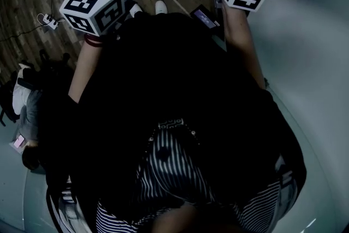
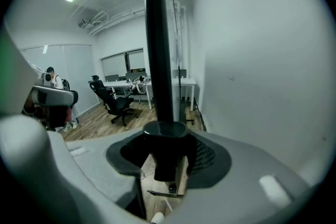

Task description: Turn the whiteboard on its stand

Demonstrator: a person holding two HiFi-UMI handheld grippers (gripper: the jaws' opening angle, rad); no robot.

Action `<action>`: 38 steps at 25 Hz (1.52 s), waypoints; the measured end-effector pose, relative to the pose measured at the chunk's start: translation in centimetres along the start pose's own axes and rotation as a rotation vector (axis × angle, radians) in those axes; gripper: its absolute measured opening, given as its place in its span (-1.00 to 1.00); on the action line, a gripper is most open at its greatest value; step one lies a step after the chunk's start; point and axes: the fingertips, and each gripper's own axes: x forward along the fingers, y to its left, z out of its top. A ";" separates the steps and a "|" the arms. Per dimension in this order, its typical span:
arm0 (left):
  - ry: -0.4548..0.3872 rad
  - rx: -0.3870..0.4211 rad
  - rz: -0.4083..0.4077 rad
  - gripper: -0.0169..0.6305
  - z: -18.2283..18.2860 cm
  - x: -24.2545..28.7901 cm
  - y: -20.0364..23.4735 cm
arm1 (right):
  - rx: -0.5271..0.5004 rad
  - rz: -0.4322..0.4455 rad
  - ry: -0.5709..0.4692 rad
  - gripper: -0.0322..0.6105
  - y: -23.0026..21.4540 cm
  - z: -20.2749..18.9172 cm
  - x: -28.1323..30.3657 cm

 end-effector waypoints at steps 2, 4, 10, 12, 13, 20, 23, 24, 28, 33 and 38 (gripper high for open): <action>-0.007 0.003 -0.002 -0.96 0.0 -0.5 -0.3 | -0.005 0.007 -0.005 -0.30 0.9 0.3 0.0; -0.017 0.017 0.001 -0.96 -0.7 -1.9 0.2 | -0.017 0.011 -0.010 -0.30 2.5 0.1 0.4; -0.025 0.008 0.009 -0.96 -0.5 -1.8 0.8 | -0.021 0.021 0.004 -0.31 2.4 0.2 1.3; -0.017 0.007 0.006 -0.96 0.1 -0.9 0.0 | -0.020 0.018 0.003 -0.31 1.2 0.8 1.3; -0.014 0.005 0.008 -0.96 0.1 -0.8 -0.2 | -0.021 0.018 -0.001 -0.32 1.0 1.1 1.6; -0.002 -0.017 0.043 -0.96 -0.7 -1.4 0.8 | -0.031 0.026 -0.024 -0.32 0.6 3.0 4.3; 0.012 -0.022 0.042 -0.96 -1.3 -1.5 0.7 | -0.029 0.031 -0.026 -0.32 0.7 2.8 4.5; 0.019 -0.022 0.039 -0.96 -1.4 -1.4 0.7 | -0.029 0.033 -0.026 -0.32 0.7 2.8 4.6; 0.039 -0.017 0.033 -0.96 -1.9 -1.4 0.6 | -0.015 0.018 -0.020 -0.32 0.1 2.5 4.4; 0.035 -0.005 0.028 -0.96 -1.7 -1.6 0.6 | 0.004 -0.018 -0.015 -0.32 -2.5 2.1 3.8; 0.042 -0.001 0.008 -0.96 -1.8 -1.1 -0.2 | 0.002 -0.031 -0.009 -0.32 -5.0 1.9 3.0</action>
